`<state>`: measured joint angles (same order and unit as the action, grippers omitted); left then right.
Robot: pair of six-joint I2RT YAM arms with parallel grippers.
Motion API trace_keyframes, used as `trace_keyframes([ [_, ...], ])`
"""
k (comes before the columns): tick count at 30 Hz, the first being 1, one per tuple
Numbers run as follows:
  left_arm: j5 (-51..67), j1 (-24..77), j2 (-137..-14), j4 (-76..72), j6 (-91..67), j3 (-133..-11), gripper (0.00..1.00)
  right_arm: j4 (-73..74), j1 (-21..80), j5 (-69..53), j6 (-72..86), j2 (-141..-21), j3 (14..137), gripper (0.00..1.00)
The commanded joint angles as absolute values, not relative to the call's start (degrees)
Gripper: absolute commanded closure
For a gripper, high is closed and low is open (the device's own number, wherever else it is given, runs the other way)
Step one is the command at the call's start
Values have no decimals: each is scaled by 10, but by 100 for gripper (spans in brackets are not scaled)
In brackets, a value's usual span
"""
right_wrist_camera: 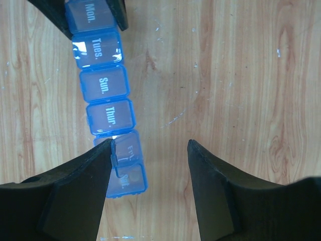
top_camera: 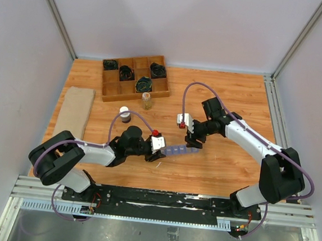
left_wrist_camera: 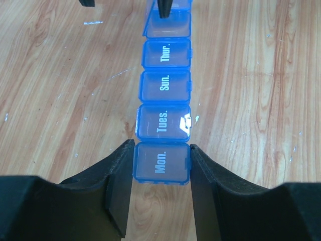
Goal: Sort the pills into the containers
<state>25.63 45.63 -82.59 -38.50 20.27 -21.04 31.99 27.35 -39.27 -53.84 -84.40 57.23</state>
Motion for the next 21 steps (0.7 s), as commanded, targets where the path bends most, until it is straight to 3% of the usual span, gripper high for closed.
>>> trace_keyframes([
  [1,273,461,-815,-410,205,-208,98,290,273,-370,-505,-833,564,38],
  [21,277,461,-817,-410,203,-210,98,235,270,-299,-441,-856,559,36],
])
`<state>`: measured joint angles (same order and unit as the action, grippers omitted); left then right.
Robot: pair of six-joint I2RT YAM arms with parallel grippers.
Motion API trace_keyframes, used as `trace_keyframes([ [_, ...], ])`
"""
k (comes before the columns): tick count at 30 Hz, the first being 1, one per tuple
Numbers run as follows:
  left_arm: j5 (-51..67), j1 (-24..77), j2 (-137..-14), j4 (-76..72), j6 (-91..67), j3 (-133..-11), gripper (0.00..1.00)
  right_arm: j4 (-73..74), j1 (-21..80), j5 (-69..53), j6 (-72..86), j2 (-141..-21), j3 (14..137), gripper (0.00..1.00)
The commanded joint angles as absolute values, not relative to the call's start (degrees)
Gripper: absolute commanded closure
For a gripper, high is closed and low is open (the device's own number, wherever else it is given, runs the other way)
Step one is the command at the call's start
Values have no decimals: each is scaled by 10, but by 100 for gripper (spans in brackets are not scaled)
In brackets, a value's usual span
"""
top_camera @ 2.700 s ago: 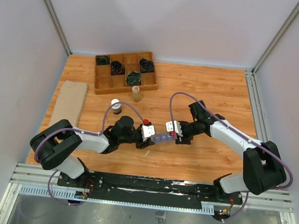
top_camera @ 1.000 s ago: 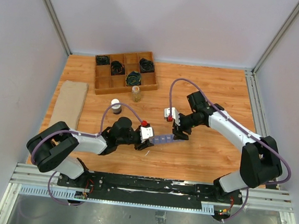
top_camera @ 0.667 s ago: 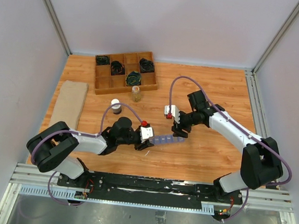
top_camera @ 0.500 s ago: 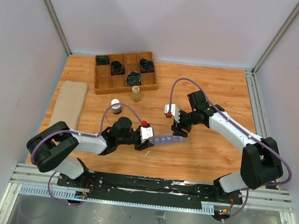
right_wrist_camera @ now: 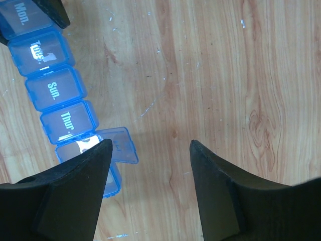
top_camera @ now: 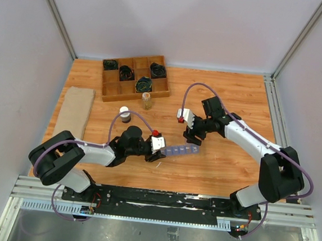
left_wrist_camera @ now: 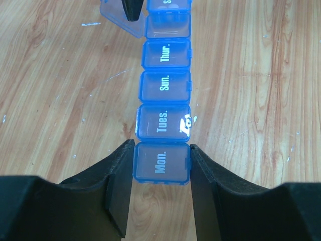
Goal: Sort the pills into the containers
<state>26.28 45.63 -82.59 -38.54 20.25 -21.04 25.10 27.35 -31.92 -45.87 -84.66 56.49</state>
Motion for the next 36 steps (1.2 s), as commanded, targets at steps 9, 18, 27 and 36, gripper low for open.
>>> trace_keyframes([
  [9,277,461,-817,-410,203,-210,98,223,271,-282,-424,-874,560,38],
  [18,274,461,-817,-410,202,-210,98,224,278,-271,-421,-895,564,42],
  [27,267,461,-820,-410,200,-211,98,230,285,-267,-417,-908,570,47],
  [36,267,461,-822,-410,199,-212,99,233,286,-279,-409,-912,573,51],
])
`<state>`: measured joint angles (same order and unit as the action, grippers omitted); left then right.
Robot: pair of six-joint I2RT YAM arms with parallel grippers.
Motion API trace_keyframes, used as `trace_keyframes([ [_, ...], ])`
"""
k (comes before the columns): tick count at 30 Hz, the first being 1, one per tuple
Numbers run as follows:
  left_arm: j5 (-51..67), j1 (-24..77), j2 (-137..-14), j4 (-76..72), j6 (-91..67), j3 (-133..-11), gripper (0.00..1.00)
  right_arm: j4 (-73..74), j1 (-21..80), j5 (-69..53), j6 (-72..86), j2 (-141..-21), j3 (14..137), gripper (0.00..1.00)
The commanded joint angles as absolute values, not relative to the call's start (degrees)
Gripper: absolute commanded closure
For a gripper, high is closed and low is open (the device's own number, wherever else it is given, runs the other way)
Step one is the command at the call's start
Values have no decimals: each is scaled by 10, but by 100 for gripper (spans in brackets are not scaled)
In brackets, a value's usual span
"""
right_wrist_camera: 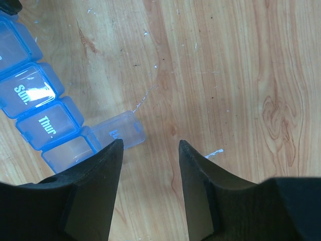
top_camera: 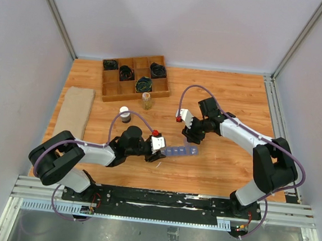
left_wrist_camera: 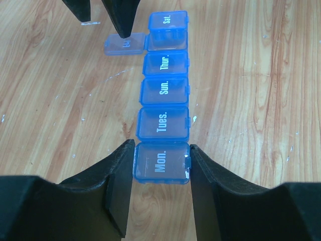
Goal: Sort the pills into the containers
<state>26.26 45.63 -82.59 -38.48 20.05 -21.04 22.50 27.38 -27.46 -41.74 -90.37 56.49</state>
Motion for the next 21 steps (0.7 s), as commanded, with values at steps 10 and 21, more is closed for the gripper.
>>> trace_keyframes([
  [10,254,461,-827,-392,198,-222,98,234,285,-298,-386,-925,580,55],
  [21,238,461,-836,-375,205,-235,98,231,283,-288,-349,-948,595,55],
])
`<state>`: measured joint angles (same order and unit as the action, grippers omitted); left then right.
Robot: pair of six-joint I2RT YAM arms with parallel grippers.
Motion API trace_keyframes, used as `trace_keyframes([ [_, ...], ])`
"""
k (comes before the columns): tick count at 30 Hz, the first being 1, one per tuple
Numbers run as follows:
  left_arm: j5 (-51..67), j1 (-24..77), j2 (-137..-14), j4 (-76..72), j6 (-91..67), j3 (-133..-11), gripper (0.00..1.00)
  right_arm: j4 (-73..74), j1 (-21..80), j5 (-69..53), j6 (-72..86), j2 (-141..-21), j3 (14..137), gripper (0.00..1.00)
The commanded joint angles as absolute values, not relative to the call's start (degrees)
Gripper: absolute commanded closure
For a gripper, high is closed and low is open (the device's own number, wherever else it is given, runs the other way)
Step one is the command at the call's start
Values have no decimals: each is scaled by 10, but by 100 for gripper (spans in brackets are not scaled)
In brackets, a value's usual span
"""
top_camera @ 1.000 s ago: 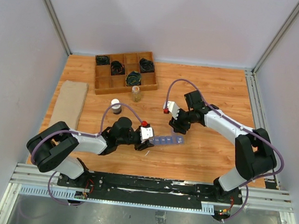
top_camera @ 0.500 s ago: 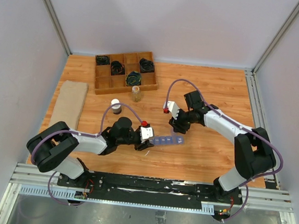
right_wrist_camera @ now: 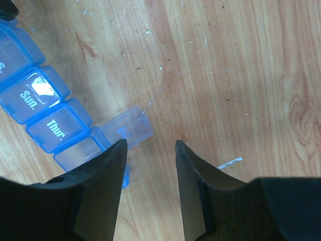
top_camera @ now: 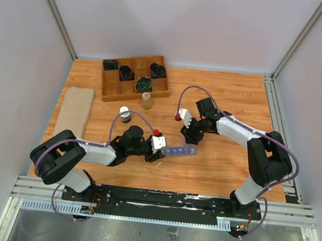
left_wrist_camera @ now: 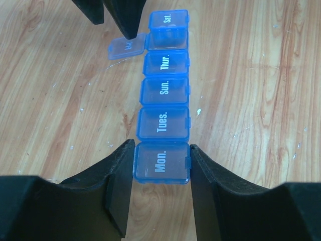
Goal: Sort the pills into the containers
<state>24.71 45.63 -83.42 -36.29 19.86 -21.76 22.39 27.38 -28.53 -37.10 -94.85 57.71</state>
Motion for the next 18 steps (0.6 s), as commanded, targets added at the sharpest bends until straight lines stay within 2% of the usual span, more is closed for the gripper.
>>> trace_keyframes([
  [1,237,461,-836,-374,206,-236,98,229,281,-291,-347,-947,596,55],
  [10,213,461,-855,-351,207,-255,97,227,264,-326,-337,-920,592,54],
  [18,194,461,-865,-344,205,-265,90,239,245,-394,-347,-868,590,51],
])
